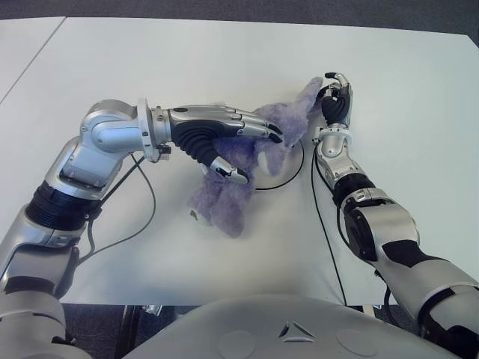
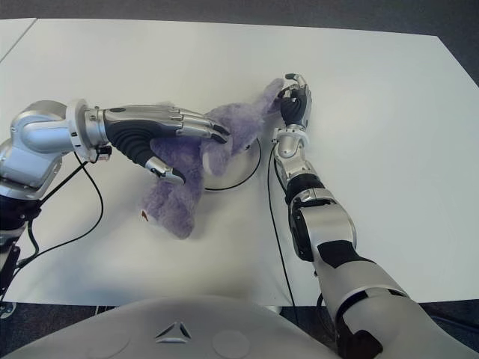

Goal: Put the doll into the plate.

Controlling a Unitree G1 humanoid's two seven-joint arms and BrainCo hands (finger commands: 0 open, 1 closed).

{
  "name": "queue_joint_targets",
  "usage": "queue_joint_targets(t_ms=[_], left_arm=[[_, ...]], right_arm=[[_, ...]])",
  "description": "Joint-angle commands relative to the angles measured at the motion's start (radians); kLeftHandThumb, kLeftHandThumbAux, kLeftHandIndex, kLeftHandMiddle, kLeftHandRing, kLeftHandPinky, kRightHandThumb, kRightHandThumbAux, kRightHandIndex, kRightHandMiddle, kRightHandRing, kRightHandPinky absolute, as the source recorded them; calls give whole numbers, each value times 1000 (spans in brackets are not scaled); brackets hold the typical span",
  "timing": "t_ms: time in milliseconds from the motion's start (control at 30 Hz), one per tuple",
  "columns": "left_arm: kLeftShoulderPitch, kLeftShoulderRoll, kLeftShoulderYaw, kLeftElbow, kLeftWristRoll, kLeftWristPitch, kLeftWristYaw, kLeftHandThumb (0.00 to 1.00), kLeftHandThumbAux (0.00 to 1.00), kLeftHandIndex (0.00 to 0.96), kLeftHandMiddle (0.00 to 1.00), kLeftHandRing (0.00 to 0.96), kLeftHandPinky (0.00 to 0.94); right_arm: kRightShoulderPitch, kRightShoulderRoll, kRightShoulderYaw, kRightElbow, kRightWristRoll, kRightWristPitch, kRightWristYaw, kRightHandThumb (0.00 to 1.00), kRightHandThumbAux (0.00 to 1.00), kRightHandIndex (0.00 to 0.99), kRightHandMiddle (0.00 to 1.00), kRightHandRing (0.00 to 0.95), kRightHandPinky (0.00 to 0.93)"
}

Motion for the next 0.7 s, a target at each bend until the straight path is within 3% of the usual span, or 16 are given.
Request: queue_joint_targets(t_ms=[33,133,200,467,567,700], left_arm=[[102,88,49,-26,-84,-13,-117,213,241,0,0,0,0],[129,175,160,13,-214,-81,-198,232,269,0,0,0,0],[101,194,190,39,-258,-82,-235,238,279,0,0,0,0],[23,189,206,134,-282,-122,-293,254,296,0,0,0,0],[-44,176,216,235,-303,-171,-341,271,290,0,0,0,0],[-79,139,235,322,-346,-242,-381,274,289,0,0,0,0]], right_arm=[[328,101,-12,178,18,26,51,1000,663,251,290,464,324],[331,101,-18,177,22,13,55,1000,664,260,293,463,347],[332,102,-13,177,16,14,45,1000,664,264,294,463,373],[332,98,6,178,-11,22,13,1000,685,277,296,440,445],[332,96,16,178,-25,21,-7,1000,695,283,297,430,454],[331,95,20,180,-30,22,-18,1000,699,288,297,439,432]])
